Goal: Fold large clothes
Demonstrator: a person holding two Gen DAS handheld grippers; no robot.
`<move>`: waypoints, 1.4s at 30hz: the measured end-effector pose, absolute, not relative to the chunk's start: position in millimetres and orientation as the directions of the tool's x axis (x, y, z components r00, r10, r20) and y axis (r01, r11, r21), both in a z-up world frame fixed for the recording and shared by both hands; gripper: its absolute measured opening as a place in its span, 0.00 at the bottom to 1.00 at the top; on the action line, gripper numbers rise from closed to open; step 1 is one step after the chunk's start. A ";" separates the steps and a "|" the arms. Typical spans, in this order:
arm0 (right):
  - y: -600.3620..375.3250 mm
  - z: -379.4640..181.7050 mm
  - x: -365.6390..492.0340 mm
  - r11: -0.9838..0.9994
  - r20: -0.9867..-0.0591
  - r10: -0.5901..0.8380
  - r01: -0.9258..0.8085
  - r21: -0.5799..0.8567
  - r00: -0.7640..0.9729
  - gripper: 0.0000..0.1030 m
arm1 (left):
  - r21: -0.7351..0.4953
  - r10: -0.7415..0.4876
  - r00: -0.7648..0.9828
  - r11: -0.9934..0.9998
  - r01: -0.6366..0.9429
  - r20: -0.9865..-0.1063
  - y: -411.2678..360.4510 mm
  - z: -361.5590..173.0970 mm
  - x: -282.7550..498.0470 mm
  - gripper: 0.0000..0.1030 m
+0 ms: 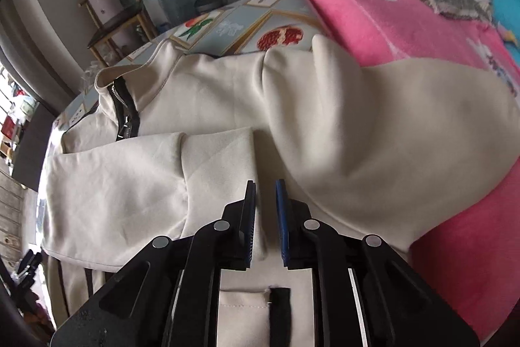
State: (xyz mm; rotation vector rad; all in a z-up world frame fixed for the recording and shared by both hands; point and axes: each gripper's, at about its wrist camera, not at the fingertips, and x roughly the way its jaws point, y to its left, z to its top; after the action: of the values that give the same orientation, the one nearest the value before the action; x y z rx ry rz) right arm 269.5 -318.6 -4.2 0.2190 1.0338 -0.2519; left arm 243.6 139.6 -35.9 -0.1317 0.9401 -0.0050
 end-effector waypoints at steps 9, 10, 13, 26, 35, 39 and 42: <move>-259.7 -12.3 282.1 0.986 -0.870 0.062 0.103 0.128 0.488 0.22 | -0.141 -0.113 0.592 0.990 -0.001 -0.798 121.9 -29.7 267.2 0.95; -253.6 -22.9 284.5 0.990 -0.882 0.053 0.091 0.108 0.469 0.22 | -0.124 -0.094 0.573 0.992 -0.013 -0.814 121.0 -34.0 268.8 0.95; -254.8 -43.9 281.6 0.992 -0.903 0.007 0.108 0.059 0.429 0.20 | -0.114 -0.074 0.573 0.993 -0.034 -0.816 125.8 -32.9 261.6 0.95; -321.6 14.0 228.7 0.947 -0.830 0.100 0.204 0.249 0.549 0.57 | -0.050 -0.146 0.563 0.982 0.183 -0.813 40.3 11.8 306.2 0.95; -497.4 45.3 147.6 0.781 -0.793 -0.023 0.506 0.366 0.609 0.57 | -0.094 -0.194 0.486 0.970 0.224 -0.852 -20.4 -27.9 341.8 0.95; -577.8 40.9 127.1 0.652 -0.788 -0.085 0.632 0.418 0.609 0.57 | -0.004 -0.119 0.492 0.974 0.229 -0.863 -30.4 -43.0 339.2 0.95; -630.2 32.0 122.1 0.568 -0.786 -0.109 0.687 0.453 0.609 0.53 | -0.004 -0.120 0.495 0.974 0.228 -0.860 -30.6 -43.6 339.5 0.95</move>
State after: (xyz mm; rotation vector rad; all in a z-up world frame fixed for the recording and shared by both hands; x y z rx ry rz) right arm 122.1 -630.2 32.0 0.8422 0.7852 -0.5286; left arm 339.5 -30.6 -43.6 0.1154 1.0317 -0.2116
